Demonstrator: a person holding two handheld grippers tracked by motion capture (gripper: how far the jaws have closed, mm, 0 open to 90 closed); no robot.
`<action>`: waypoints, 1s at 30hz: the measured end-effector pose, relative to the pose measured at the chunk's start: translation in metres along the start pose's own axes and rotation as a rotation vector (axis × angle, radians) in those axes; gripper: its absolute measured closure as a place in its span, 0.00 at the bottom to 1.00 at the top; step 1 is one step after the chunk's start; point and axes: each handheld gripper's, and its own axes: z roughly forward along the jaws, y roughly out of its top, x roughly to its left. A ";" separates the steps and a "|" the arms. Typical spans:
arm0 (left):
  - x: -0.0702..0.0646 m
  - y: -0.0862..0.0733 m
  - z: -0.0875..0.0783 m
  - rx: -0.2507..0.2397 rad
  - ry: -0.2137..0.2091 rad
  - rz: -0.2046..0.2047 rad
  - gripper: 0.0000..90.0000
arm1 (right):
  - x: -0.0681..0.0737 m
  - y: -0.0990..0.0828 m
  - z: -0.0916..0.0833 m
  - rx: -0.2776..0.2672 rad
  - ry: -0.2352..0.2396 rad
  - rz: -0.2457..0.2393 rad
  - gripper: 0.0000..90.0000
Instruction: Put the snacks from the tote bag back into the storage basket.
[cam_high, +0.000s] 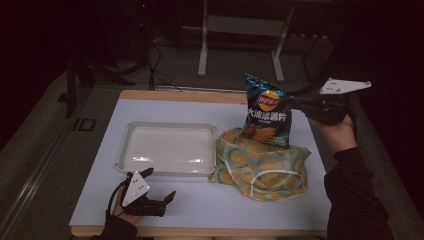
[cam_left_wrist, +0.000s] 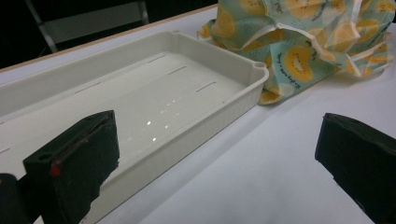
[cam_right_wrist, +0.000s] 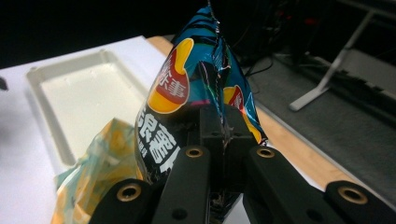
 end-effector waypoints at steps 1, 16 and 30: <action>0.000 0.000 0.000 -0.001 0.000 0.000 0.00 | 0.000 0.002 -0.002 -0.007 -0.001 -0.003 1.00; 0.000 0.000 -0.001 -0.006 0.003 -0.002 0.00 | 0.006 0.046 -0.026 -0.072 -0.046 -0.042 1.00; -0.002 0.000 -0.004 -0.012 0.001 0.001 0.00 | 0.039 0.073 0.014 -0.087 0.039 -0.067 1.00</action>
